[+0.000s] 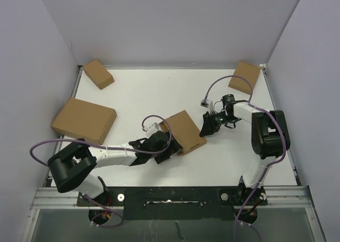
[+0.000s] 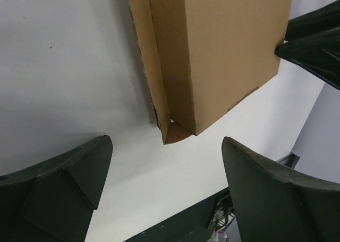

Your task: Fold the paper box

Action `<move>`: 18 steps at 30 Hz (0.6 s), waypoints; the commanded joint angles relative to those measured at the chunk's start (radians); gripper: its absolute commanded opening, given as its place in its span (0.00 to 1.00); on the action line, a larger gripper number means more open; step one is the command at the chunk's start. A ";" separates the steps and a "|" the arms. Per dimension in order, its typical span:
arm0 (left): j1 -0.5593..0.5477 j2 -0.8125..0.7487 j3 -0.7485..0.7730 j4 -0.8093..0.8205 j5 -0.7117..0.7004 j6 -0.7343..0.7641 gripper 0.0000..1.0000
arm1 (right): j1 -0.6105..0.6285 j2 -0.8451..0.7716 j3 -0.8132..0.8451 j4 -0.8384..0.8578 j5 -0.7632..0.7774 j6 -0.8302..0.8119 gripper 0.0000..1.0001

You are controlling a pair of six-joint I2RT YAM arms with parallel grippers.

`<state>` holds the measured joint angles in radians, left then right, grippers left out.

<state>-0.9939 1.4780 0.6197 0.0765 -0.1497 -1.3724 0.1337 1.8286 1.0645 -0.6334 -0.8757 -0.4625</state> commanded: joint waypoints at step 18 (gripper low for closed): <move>-0.039 0.196 0.178 -0.106 -0.060 -0.261 0.22 | 0.013 0.014 0.017 0.021 0.054 -0.021 0.26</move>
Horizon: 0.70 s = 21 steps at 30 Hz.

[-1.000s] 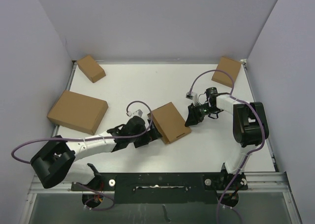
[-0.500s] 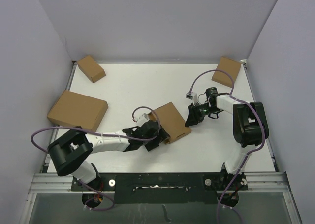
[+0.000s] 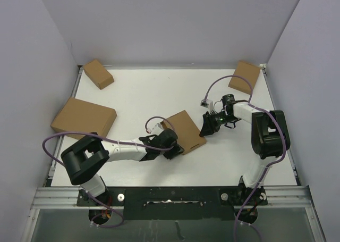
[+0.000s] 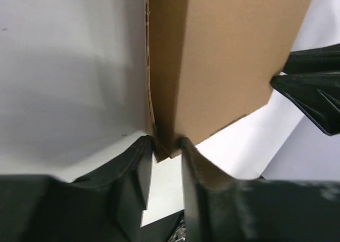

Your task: Fold the paper box

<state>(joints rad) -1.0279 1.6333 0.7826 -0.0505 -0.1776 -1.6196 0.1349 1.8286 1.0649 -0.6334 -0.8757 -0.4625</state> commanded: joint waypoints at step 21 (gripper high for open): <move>0.115 -0.211 -0.073 0.030 -0.039 0.361 0.79 | 0.012 0.017 0.018 0.020 0.057 -0.022 0.26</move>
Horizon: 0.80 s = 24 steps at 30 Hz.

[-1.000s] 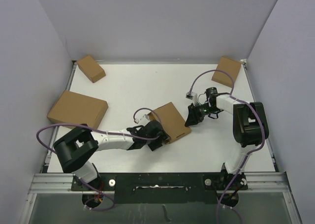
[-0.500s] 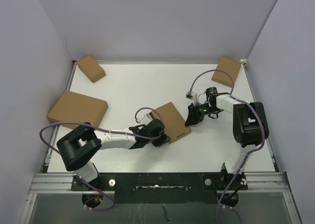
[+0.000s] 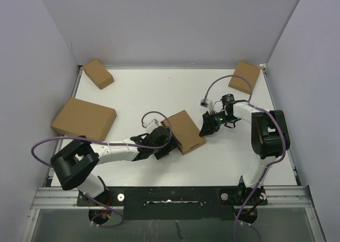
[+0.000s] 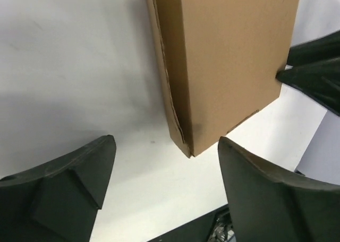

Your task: Fold the paper box

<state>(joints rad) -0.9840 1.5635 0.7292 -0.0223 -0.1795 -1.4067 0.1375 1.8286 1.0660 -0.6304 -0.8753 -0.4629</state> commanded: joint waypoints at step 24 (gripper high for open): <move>0.488 0.202 0.151 0.278 0.313 0.426 0.77 | 0.011 0.028 0.019 0.018 0.061 -0.023 0.26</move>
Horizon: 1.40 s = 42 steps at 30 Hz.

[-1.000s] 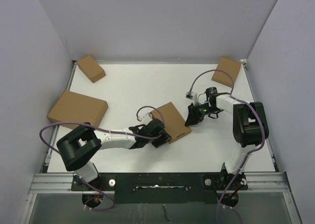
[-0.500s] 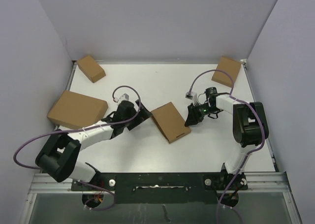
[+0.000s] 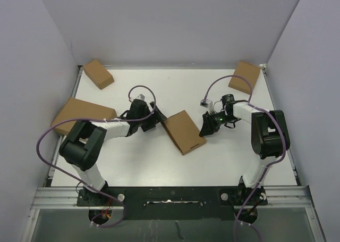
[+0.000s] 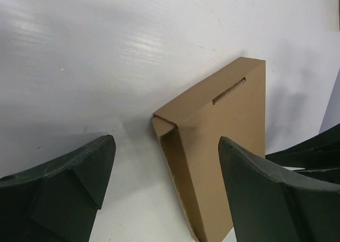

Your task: Fold the paper box

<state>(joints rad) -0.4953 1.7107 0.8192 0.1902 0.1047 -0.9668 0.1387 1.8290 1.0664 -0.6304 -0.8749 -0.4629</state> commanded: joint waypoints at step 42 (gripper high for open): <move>-0.100 -0.109 -0.158 0.251 0.048 -0.175 0.56 | 0.012 0.028 0.022 0.020 0.061 -0.023 0.26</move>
<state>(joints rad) -0.5301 1.6310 0.6823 0.3618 0.1684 -1.0798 0.1402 1.8328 1.0718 -0.6376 -0.8722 -0.4629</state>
